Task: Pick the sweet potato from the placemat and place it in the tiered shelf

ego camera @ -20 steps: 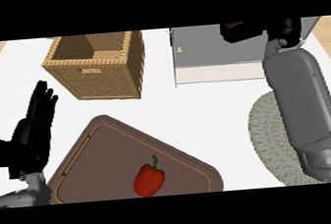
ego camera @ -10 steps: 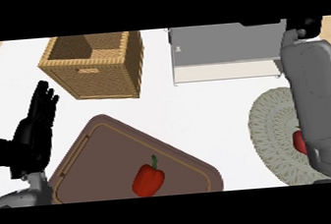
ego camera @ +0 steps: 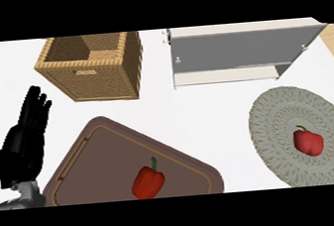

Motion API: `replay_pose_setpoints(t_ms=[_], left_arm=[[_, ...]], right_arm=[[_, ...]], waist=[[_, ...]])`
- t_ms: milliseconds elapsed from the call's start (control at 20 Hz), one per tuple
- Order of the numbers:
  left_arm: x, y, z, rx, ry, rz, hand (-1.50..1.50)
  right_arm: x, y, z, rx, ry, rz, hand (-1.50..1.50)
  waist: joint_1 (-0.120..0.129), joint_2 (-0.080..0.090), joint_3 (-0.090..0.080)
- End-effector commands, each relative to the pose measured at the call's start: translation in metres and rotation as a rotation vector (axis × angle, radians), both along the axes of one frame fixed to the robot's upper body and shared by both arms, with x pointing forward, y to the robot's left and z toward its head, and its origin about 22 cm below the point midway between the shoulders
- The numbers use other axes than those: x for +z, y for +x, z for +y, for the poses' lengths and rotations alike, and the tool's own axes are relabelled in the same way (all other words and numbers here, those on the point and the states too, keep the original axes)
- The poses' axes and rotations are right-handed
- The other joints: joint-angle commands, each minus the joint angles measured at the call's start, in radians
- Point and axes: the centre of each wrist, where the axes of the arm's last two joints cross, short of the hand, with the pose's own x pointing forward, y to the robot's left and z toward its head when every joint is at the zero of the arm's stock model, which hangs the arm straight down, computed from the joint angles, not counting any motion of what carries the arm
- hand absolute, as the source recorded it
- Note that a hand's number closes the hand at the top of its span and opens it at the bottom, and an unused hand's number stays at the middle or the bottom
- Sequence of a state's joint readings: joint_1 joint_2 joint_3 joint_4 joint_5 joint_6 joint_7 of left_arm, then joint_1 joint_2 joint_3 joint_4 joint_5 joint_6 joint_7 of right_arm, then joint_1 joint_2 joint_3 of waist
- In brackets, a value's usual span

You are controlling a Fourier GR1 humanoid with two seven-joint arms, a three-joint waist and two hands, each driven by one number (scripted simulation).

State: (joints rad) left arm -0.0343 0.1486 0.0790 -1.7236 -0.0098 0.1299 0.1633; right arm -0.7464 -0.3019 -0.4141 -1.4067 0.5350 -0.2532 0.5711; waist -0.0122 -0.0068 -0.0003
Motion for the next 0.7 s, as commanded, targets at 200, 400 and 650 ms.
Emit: replay_pose_setpoints(t_ms=[200, 400, 650], left_arm=[[-0.007, -0.003, 0.012, 0.010, 0.017, 0.003, 0.00], [-0.003, -0.002, 0.013, 0.001, 0.001, -0.012, 0.00], [-0.009, 0.017, -0.011, -0.020, -0.007, 0.011, 0.00]], right_arm=[[-0.007, -0.088, -0.083, -0.007, -0.001, 0.016, -1.50], [-0.003, -0.116, -0.115, 0.058, 0.004, 0.009, -1.50], [-0.009, -0.127, -0.116, 0.062, 0.027, -0.027, -1.50]], waist=[[-0.010, 0.001, 0.001], [0.002, 0.004, 0.001], [0.008, 0.006, 0.000]])
